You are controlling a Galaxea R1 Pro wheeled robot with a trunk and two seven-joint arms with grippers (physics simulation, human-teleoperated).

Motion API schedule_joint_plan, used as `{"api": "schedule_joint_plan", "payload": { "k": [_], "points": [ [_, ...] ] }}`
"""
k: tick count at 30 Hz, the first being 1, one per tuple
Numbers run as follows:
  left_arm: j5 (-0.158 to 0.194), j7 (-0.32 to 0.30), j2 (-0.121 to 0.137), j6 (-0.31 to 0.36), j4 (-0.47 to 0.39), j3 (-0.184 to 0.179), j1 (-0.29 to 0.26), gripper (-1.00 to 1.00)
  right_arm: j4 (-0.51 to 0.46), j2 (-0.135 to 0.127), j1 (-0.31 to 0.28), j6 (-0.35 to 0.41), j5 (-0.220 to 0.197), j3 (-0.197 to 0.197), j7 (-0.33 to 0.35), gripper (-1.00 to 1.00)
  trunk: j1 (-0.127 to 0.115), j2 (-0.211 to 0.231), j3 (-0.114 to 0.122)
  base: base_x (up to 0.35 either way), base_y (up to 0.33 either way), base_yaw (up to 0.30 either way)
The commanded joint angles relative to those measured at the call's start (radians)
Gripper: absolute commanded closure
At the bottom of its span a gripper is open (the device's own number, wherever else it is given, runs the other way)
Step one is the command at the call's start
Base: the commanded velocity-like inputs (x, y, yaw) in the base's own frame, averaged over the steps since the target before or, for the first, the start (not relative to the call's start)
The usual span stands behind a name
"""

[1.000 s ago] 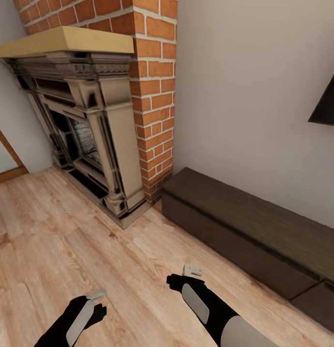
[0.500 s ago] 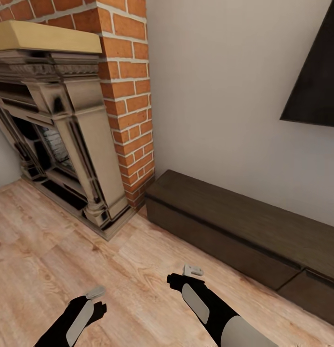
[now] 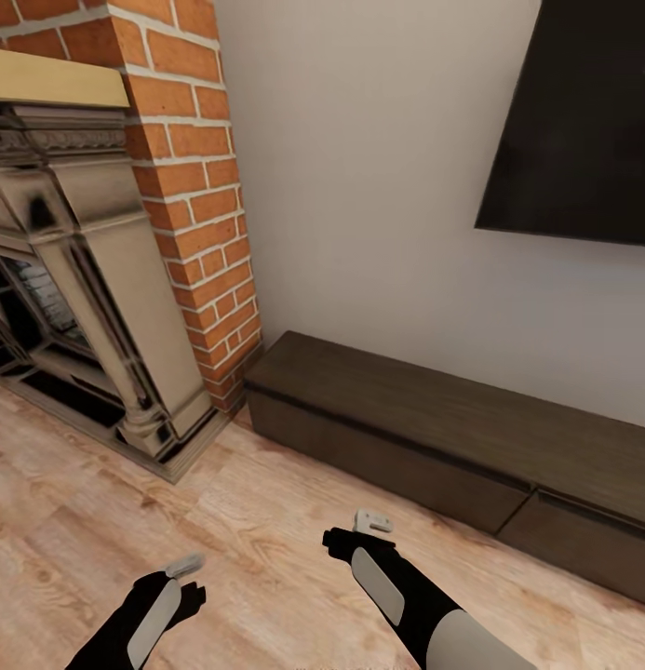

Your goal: Place each of the two pumpkins and all three candles from the living room inside a cabinet in the living room (use any cabinet), then make sure every cabinet is closed, and position the cauldron so it is next to a table in the living room.

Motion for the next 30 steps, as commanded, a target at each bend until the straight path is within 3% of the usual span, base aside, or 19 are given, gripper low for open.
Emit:
{"api": "schedule_joint_plan", "payload": {
  "k": [1, 16, 22, 30],
  "points": [
    [0.011, 0.010, 0.002, 0.002, -0.002, -0.005, 0.000, -1.00, -0.001, 0.000, -0.001, 0.003, -0.007, 0.005, -0.008, -1.00, 0.000, 0.000, 0.000, -0.093, 0.062, -0.263],
    [0.011, 0.010, 0.001, 0.002, -0.002, -0.005, 0.000, -1.00, -0.001, 0.001, -0.001, 0.004, -0.010, 0.003, -0.014, -1.00, 0.000, 0.000, 0.013, -0.026, 0.018, -0.262],
    [0.012, 0.010, 0.001, 0.002, -0.002, -0.006, 0.000, -1.00, -0.001, 0.000, -0.001, 0.003, -0.037, 0.003, -0.016, -1.00, 0.000, 0.000, 0.018, 0.000, 0.009, -0.262],
    [0.011, 0.010, 0.002, 0.002, -0.002, -0.006, 0.000, -1.00, -0.002, 0.000, -0.001, 0.003, -0.041, 0.003, -0.017, -1.00, 0.000, 0.000, 0.024, 0.000, 0.178, -0.262]
  ]
}}
